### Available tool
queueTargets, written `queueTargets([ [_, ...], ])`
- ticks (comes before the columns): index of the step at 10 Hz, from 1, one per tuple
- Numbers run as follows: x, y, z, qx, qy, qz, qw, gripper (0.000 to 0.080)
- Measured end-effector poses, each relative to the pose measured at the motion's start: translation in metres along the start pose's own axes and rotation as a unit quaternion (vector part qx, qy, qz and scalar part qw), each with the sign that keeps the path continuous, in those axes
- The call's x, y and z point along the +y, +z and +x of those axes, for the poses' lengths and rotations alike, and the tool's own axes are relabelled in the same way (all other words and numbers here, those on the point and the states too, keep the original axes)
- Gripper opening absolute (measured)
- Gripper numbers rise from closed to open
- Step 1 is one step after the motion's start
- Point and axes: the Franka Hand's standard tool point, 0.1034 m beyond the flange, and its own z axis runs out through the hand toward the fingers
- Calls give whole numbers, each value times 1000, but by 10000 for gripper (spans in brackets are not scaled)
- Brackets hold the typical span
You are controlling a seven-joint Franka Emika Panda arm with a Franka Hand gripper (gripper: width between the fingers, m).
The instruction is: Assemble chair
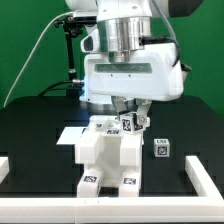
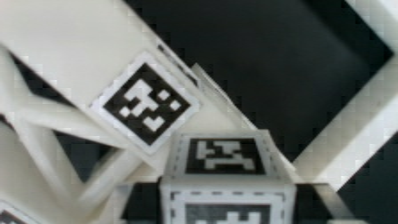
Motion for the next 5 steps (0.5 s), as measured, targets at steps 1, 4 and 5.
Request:
queueTargets([
  [1, -1, -1, -2, -8, 79, 1, 997, 282],
  [4, -3, 0, -2, -17, 174, 9, 985, 393],
  [5, -3, 0, -2, -17, 164, 9, 986, 393],
])
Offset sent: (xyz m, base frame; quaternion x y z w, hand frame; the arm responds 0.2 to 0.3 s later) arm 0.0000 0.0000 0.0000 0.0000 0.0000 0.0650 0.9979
